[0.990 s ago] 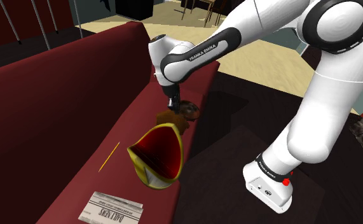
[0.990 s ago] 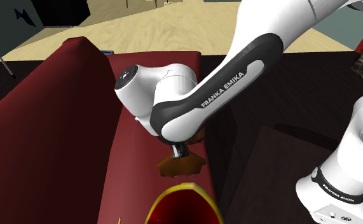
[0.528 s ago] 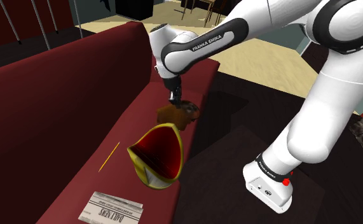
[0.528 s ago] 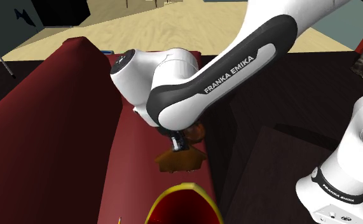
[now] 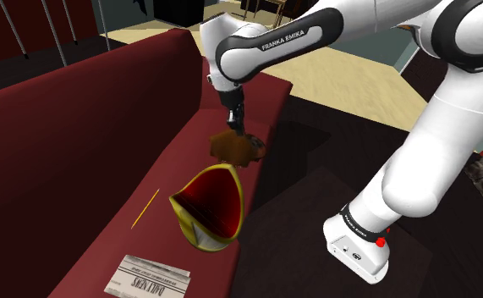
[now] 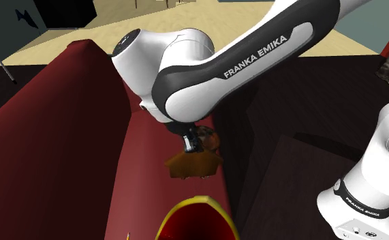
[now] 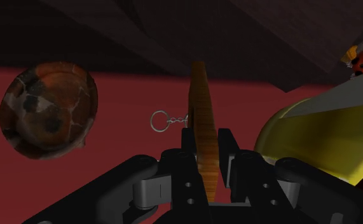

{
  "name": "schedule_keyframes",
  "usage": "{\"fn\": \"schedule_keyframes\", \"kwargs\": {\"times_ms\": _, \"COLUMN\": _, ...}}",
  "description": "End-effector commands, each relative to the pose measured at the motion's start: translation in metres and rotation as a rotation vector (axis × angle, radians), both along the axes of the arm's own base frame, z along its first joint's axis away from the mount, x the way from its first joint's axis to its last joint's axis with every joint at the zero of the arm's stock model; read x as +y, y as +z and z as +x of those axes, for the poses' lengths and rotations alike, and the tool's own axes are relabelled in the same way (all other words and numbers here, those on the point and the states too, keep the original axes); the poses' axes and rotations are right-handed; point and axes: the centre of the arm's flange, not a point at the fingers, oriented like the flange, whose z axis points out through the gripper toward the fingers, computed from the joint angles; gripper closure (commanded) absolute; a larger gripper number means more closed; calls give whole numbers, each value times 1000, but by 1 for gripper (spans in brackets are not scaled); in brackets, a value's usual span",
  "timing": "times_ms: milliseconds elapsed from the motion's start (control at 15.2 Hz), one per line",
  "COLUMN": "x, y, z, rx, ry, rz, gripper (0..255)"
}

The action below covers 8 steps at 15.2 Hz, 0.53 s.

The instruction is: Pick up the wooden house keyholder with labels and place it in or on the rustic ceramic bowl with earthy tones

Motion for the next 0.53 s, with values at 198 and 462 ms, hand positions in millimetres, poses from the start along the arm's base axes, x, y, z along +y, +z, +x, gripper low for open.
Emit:
{"fn": "schedule_keyframes", "kwargs": {"times_ms": 198, "x": -11, "y": 23, "z": 6, "rx": 0, "ry": 0, "rz": 0, "gripper": 255}}
{"fn": "schedule_keyframes", "kwargs": {"times_ms": 462, "x": -56, "y": 41, "z": 28, "rx": 0, "ry": 0, "rz": 0, "gripper": 255}}
